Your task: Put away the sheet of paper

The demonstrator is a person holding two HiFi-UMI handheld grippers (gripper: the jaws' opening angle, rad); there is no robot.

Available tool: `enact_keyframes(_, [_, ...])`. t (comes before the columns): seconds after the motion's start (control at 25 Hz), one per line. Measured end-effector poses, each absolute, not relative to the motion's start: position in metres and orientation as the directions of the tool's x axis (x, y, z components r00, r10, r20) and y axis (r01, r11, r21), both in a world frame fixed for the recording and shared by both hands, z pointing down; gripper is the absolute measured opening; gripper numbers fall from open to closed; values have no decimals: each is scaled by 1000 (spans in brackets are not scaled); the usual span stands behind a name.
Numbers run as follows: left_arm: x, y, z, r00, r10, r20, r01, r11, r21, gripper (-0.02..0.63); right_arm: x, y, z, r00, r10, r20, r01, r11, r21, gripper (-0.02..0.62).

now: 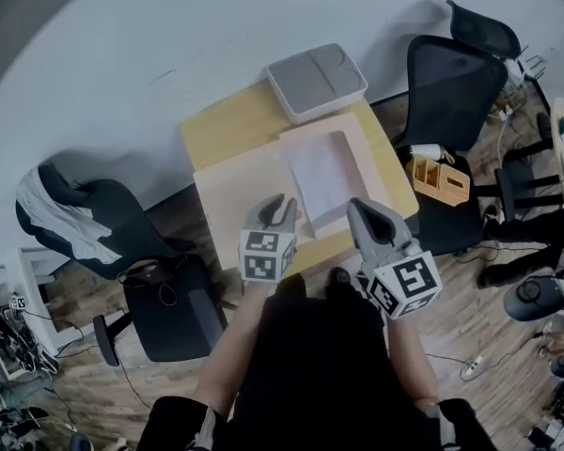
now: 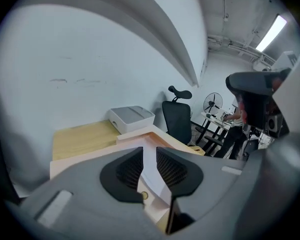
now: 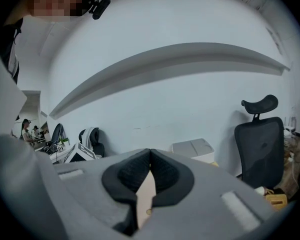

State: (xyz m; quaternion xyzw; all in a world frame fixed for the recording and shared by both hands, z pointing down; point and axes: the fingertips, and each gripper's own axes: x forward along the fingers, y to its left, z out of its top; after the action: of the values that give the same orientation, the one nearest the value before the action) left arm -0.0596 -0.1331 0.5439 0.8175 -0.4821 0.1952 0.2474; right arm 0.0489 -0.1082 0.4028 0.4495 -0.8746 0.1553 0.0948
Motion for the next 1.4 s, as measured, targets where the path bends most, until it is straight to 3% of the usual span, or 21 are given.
enact_keyframes(0.72, [-6,-53,426,261,-889,377,-965,-230,126,55,116,-63,363,-756,-622,206,-652,744,-147,0])
enact_keyframes(1.4, [30,23,372,205,-940,272,-978,-188,86,20,151,-7,348,-798,-578,168,-595,800,-73,0])
